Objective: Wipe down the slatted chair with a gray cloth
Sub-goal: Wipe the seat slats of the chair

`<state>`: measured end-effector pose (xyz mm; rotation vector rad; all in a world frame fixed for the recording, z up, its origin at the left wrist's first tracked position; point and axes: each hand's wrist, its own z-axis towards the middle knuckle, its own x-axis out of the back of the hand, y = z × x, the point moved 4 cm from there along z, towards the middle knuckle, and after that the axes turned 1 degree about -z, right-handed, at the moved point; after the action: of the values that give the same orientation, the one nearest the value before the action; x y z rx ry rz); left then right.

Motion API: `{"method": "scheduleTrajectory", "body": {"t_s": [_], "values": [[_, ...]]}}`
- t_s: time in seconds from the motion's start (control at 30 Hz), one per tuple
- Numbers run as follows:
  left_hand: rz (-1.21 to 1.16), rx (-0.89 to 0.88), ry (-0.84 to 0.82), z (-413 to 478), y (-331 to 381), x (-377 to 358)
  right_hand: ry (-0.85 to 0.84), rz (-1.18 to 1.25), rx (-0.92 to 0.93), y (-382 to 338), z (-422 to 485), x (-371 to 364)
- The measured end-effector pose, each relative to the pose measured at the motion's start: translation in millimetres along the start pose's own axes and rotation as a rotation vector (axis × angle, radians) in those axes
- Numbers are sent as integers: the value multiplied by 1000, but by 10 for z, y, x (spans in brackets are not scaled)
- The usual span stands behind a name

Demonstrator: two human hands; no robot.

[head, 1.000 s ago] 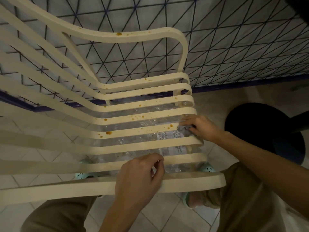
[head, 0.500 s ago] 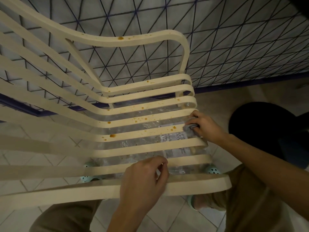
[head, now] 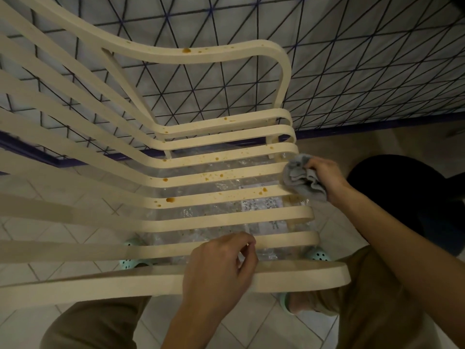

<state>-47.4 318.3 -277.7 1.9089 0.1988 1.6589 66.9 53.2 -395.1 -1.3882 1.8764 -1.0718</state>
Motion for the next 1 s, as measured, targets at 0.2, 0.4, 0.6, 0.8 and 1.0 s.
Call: {"method": "scheduleTrajectory", "body": {"t_s": [0.2, 0.4, 0.6, 0.8, 1.0], "values": [[4, 10, -17, -11, -32, -17, 33, -971, 515, 287, 25, -3], [-178, 94, -211, 260, -3, -60, -42, -976, 627, 255, -69, -145], [-167, 0, -276, 1149, 200, -611, -83, -950, 619, 249, -101, -71], [-73, 62, -431, 1359, 32, -892, -275, -1171, 728, 309, -195, 0], [90, 172, -560, 1276, -552, -736, -263, -1332, 937, 207, -99, -117]]}}
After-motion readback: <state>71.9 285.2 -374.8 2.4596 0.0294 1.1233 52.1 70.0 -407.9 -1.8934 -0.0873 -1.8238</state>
